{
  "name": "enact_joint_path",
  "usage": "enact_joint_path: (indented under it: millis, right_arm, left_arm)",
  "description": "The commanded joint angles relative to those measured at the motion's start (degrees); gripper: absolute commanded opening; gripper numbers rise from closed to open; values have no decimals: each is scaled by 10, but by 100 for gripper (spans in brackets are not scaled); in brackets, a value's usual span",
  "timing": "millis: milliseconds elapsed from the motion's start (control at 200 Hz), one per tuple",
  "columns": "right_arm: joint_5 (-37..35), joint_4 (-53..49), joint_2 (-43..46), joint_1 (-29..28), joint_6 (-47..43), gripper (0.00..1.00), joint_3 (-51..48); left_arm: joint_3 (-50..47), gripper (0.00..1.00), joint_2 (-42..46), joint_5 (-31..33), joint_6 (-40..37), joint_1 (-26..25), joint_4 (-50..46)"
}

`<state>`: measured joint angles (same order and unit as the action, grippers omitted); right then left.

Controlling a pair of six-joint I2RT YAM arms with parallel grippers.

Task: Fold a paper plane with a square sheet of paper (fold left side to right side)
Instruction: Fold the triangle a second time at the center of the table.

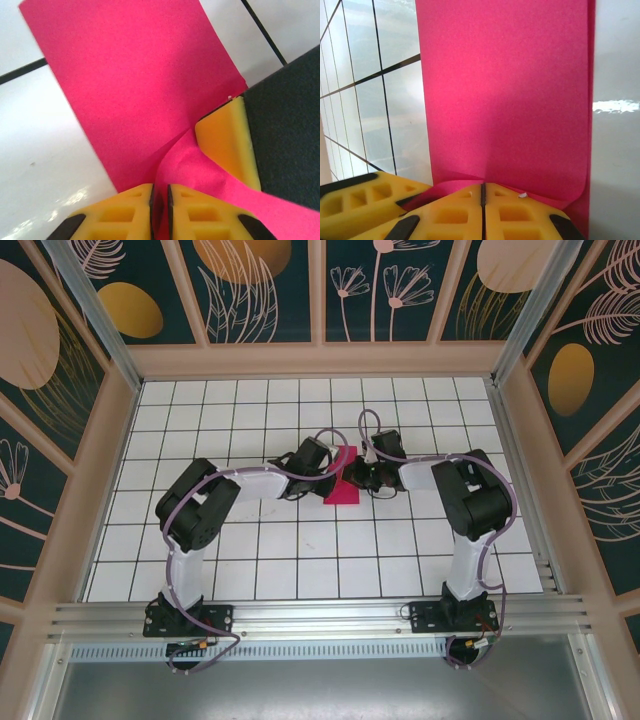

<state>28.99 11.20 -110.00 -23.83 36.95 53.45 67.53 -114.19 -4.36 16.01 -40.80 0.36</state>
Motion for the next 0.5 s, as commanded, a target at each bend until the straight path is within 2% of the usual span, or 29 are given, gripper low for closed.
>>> enact_joint_path:
  millis: [0, 125, 315, 495]
  right_arm:
    - [-34, -64, -18, 6, -12, 10, -30]
    - [-33, -63, -17, 6, -13, 10, -28]
    - [-32, -63, -17, 6, -12, 10, -28]
    - [-31, -65, -17, 6, -13, 10, -26]
  left_arm:
    - [10, 27, 61, 13, 6, 4, -14]
    - [-8, 31, 91, -13, 15, 5, -7]
    - [-62, 31, 103, -153, 49, 4, 68]
    - [-74, 31, 72, -216, 67, 4, 97]
